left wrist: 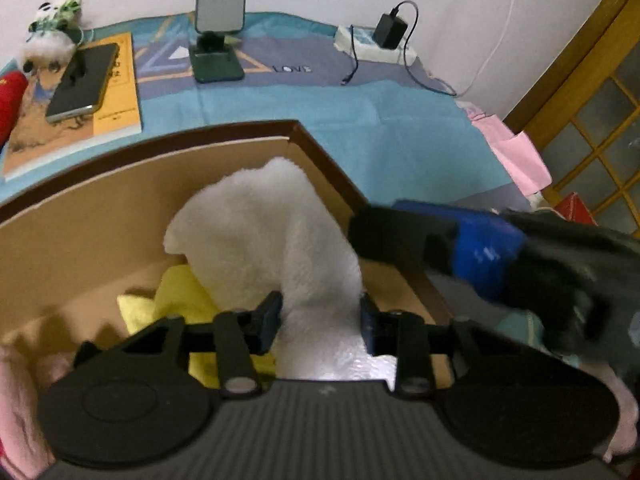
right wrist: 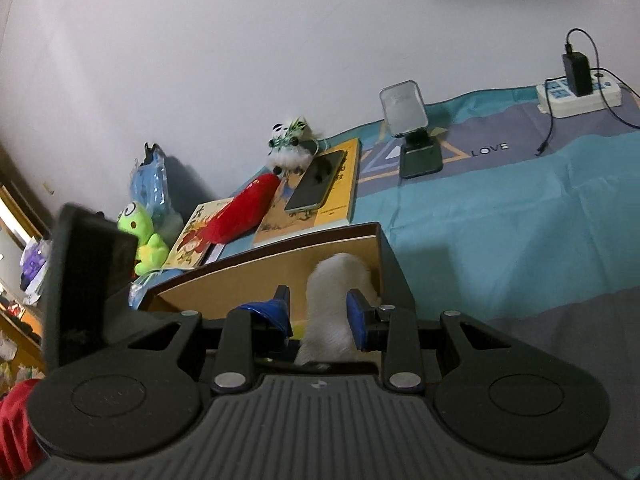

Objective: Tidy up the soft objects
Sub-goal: 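Lift the white towel with the right gripper and carry it over the box, then lower the white towel into the box and open the right gripper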

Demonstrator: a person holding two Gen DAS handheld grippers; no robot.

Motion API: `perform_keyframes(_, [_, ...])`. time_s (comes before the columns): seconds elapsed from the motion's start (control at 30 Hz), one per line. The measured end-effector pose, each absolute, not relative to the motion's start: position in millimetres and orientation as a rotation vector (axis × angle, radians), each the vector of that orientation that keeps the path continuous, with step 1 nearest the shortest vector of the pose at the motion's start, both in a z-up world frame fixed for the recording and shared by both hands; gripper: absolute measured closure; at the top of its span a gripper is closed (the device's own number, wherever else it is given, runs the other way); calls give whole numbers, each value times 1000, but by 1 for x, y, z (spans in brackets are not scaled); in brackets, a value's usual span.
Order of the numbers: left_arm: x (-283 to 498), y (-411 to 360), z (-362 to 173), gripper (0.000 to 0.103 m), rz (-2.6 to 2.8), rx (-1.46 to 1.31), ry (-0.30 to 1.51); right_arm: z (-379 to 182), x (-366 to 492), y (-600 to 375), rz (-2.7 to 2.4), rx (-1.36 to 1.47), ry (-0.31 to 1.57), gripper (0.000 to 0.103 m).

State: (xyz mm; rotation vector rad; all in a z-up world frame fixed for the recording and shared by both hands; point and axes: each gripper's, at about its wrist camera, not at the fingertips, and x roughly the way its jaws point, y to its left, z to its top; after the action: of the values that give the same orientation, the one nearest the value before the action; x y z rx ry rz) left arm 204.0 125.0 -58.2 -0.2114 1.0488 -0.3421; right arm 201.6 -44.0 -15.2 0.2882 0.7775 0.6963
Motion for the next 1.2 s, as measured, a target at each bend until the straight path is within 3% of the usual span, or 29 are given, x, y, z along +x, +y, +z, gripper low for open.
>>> perform_keyframes(0.07, [213, 119, -66, 57, -338, -194, 1092, -16, 200, -47, 677, 295, 776, 89])
perform_keyframes(0.37, [205, 126, -58, 49, -332, -179, 1104, -16, 193, -66, 651, 371, 768, 88])
perform_keyframes(1.2, [101, 131, 11, 45, 244, 16, 922, -5, 164, -38, 862, 248, 811, 88])
